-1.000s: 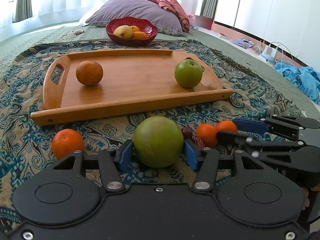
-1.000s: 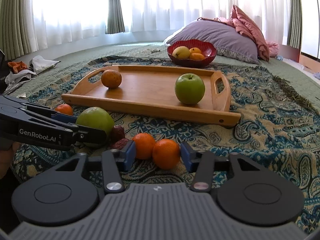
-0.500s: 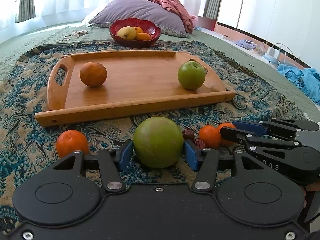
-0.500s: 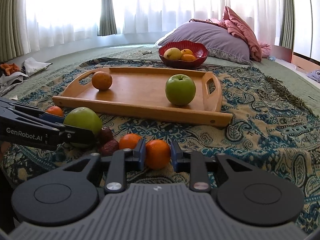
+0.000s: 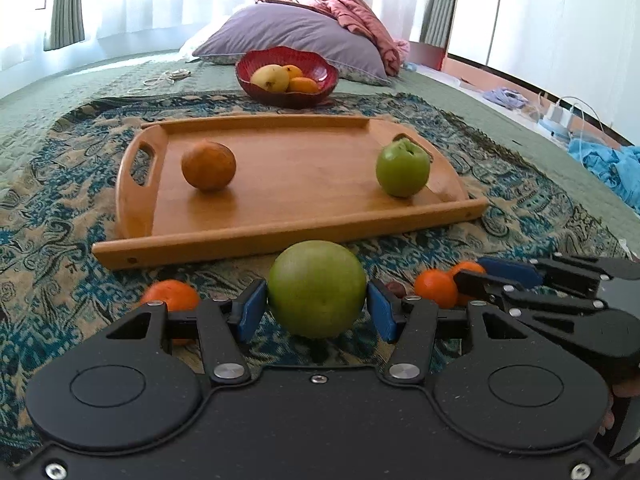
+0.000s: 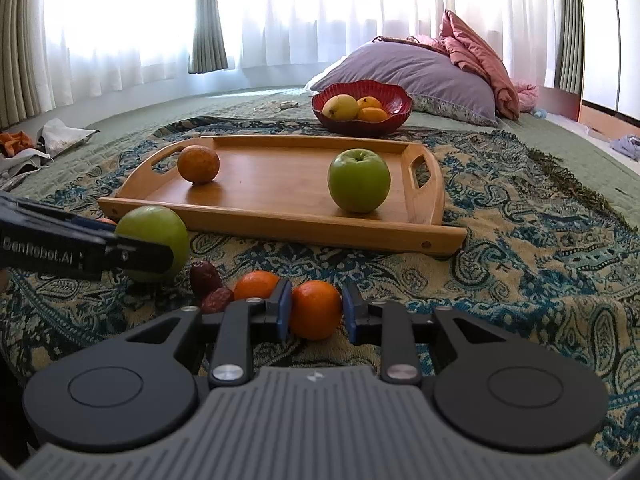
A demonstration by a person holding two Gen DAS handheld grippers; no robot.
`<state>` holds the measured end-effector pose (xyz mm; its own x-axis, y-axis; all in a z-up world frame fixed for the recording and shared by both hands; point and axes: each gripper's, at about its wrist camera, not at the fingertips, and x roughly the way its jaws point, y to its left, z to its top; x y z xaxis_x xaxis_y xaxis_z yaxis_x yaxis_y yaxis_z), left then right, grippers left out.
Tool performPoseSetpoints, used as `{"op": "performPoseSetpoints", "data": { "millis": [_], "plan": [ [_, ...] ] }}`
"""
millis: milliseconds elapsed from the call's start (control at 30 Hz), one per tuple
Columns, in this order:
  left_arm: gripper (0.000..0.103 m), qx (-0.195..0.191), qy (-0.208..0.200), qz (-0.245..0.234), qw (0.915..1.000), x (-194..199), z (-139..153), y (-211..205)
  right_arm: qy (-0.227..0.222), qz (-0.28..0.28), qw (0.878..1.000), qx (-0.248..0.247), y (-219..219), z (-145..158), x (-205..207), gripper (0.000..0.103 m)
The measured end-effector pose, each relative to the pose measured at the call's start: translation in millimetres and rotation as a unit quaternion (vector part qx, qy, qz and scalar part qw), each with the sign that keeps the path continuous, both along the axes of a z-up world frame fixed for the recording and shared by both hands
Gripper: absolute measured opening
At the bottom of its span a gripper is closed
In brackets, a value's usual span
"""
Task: Organize fruits
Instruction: 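Grasp the green pomelo with the left gripper while the right gripper grasps a tangerine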
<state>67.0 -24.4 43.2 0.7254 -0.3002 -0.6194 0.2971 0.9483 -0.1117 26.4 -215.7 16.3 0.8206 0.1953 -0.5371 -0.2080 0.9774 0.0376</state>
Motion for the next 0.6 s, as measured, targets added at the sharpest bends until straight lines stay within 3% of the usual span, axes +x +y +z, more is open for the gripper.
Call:
{"op": "performPoseSetpoints", "data": {
  "millis": [600],
  "plan": [
    [0.051, 0.0, -0.024, 0.017, 0.9996, 3.5, 6.1, 3.3, -0.028, -0.008, 1.0, -0.007, 1.9, 8.4, -3.5, 0.03]
  ]
}}
